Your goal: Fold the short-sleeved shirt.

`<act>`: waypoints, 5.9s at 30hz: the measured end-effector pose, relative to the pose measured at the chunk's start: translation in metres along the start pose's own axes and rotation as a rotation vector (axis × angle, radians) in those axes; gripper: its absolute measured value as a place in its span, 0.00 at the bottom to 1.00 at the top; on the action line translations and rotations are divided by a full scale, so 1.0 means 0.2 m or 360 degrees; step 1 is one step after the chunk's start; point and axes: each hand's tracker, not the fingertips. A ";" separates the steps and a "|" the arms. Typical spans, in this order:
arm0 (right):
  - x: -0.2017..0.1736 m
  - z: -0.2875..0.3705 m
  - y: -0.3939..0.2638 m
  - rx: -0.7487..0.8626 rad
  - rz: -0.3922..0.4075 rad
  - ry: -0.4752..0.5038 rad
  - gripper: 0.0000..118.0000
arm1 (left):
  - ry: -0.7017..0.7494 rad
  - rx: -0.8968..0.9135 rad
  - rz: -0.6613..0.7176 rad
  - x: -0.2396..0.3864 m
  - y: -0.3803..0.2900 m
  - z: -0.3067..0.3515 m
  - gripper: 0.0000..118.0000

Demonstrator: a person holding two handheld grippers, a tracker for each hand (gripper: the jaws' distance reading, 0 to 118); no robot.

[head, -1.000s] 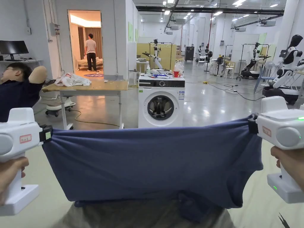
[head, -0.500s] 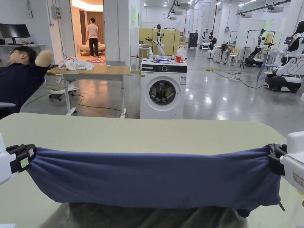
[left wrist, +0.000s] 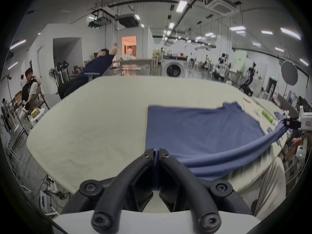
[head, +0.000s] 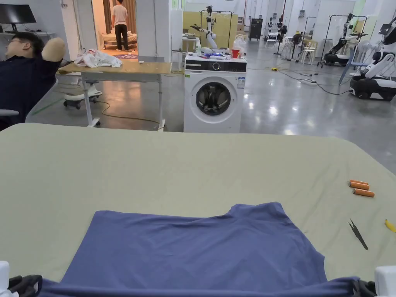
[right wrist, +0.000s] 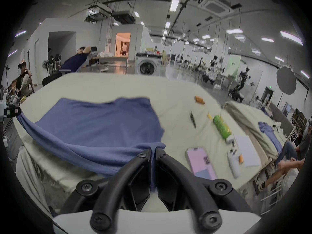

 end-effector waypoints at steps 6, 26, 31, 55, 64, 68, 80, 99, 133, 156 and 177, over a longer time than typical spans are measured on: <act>-0.02 -0.09 -0.18 -0.0181 -0.0003 0.0026 0.03 | -0.0021 -0.0194 0.0063 -0.05 -0.17 -0.13 0.00; -0.05 -0.18 -0.22 -0.0295 0.0035 -0.0141 0.67 | 0.0072 -0.0328 0.0014 0.11 -0.20 -0.23 0.47; -0.10 -0.13 -0.03 0.0092 -0.0077 -0.0123 0.67 | -0.0031 -0.0068 0.0050 0.20 -0.04 -0.21 0.47; -0.54 -0.12 0.28 0.0856 -0.0125 -0.0068 0.00 | 0.0124 0.0367 -0.0219 0.43 0.19 -0.05 0.00; -0.52 -0.20 0.15 0.0658 -0.0123 -0.0036 0.00 | 0.0122 -0.0312 -0.0049 0.04 -0.13 -0.04 0.00; -0.54 -0.24 0.10 0.0595 -0.0106 -0.0010 0.00 | 0.0067 -0.0467 0.0139 -0.09 -0.22 -0.14 0.44; -0.45 -0.22 -0.01 0.0439 -0.0062 -0.0035 0.01 | 0.0136 -0.0669 0.0170 0.04 -0.29 -0.34 0.36; 0.01 -0.18 -0.47 -0.0405 -0.0096 0.0096 0.59 | 0.0043 -0.0648 0.0093 0.10 -0.30 -0.26 0.04; 0.04 -0.35 0.22 -0.0102 -0.0275 0.0142 0.05 | -0.0080 -0.0133 0.0219 -0.04 0.22 -0.39 0.04; -0.08 -0.91 0.30 -0.0155 -0.0192 -0.0033 0.45 | 0.0064 -0.0276 0.0188 0.12 0.29 -0.87 0.31; -0.55 -0.24 0.30 0.0851 -0.0152 -0.0070 0.00 | 0.0150 0.0562 0.0034 0.44 0.18 -0.17 0.00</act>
